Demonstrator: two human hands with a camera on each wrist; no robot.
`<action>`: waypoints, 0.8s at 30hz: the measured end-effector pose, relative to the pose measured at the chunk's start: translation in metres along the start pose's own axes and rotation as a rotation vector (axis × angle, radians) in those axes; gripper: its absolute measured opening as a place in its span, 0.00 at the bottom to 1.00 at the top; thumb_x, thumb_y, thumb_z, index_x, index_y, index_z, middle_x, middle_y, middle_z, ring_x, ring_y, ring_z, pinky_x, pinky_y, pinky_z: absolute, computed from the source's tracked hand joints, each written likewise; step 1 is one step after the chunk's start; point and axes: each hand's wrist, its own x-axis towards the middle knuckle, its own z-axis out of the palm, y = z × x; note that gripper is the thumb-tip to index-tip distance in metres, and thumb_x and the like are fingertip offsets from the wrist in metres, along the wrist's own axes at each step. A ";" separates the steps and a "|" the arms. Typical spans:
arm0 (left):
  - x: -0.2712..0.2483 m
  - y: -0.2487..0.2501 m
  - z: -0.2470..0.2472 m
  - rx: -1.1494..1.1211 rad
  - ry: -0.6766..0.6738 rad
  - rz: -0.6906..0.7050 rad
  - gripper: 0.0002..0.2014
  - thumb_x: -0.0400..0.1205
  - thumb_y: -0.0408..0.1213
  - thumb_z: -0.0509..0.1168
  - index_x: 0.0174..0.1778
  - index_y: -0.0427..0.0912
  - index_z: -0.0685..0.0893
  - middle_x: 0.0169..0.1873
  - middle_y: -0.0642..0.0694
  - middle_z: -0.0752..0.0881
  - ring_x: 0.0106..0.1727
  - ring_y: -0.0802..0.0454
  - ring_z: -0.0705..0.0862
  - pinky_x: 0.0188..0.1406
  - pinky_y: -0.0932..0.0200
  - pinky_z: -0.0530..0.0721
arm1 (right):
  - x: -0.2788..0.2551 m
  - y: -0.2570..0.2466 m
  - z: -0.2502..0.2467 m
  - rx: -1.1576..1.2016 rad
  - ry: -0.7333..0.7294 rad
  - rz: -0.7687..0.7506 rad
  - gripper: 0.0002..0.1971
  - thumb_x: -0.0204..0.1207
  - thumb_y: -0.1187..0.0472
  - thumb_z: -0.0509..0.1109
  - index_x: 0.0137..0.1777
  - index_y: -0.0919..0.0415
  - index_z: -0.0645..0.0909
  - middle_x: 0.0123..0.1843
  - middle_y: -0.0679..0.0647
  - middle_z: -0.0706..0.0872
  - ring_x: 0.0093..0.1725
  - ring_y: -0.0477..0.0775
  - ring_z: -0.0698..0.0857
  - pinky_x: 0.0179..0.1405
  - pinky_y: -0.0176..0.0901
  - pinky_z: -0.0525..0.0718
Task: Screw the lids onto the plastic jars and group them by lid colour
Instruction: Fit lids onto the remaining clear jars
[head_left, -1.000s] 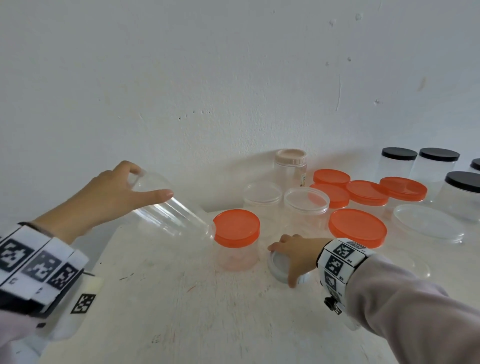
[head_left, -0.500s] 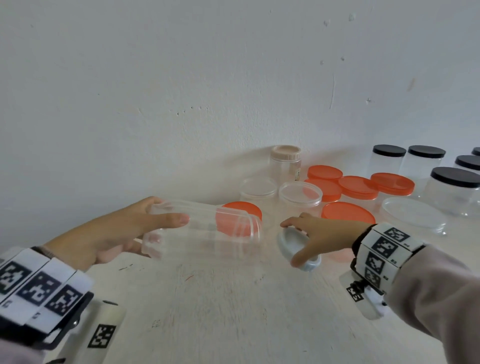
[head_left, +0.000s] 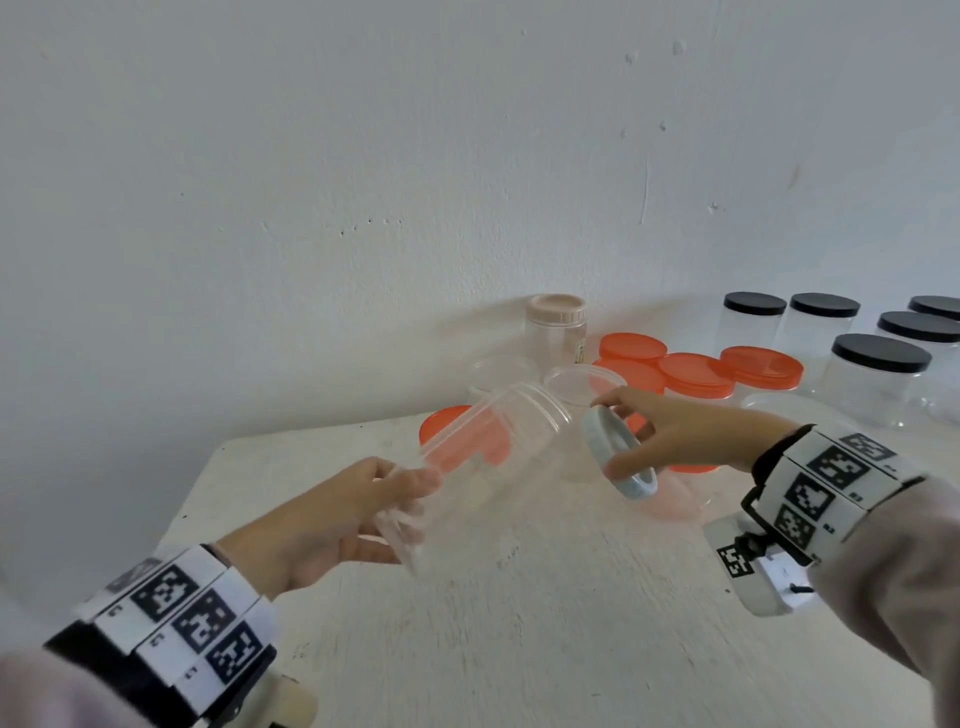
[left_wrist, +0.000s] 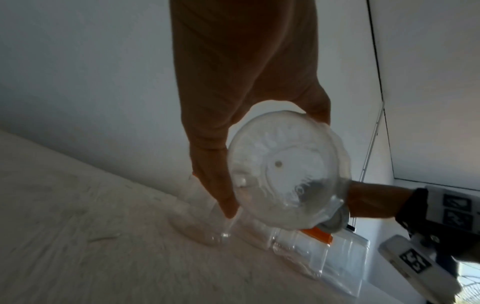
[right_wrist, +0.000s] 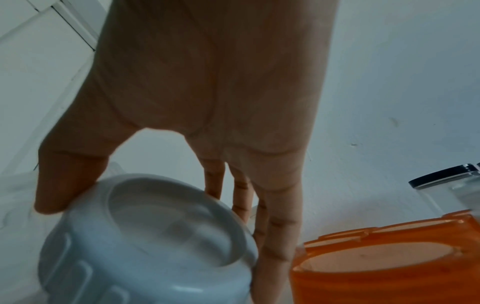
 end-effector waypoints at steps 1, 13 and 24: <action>0.001 -0.001 0.004 0.015 -0.028 -0.005 0.51 0.39 0.64 0.83 0.56 0.42 0.80 0.48 0.46 0.89 0.48 0.44 0.90 0.41 0.54 0.87 | -0.001 0.000 -0.003 0.026 0.005 -0.001 0.40 0.54 0.38 0.81 0.65 0.33 0.65 0.61 0.36 0.74 0.52 0.46 0.86 0.46 0.38 0.89; 0.023 -0.020 0.050 0.306 -0.100 0.046 0.43 0.49 0.62 0.78 0.59 0.54 0.73 0.60 0.53 0.79 0.61 0.58 0.80 0.60 0.60 0.80 | -0.010 -0.021 -0.025 0.151 0.025 -0.043 0.33 0.71 0.54 0.78 0.74 0.40 0.69 0.65 0.42 0.76 0.56 0.48 0.86 0.46 0.38 0.87; 0.038 -0.024 0.076 0.351 -0.179 0.107 0.47 0.63 0.47 0.83 0.72 0.50 0.62 0.67 0.59 0.70 0.69 0.58 0.71 0.55 0.66 0.75 | -0.008 -0.063 -0.029 -0.096 -0.078 -0.107 0.42 0.56 0.36 0.76 0.73 0.22 0.65 0.68 0.28 0.73 0.61 0.38 0.80 0.56 0.36 0.78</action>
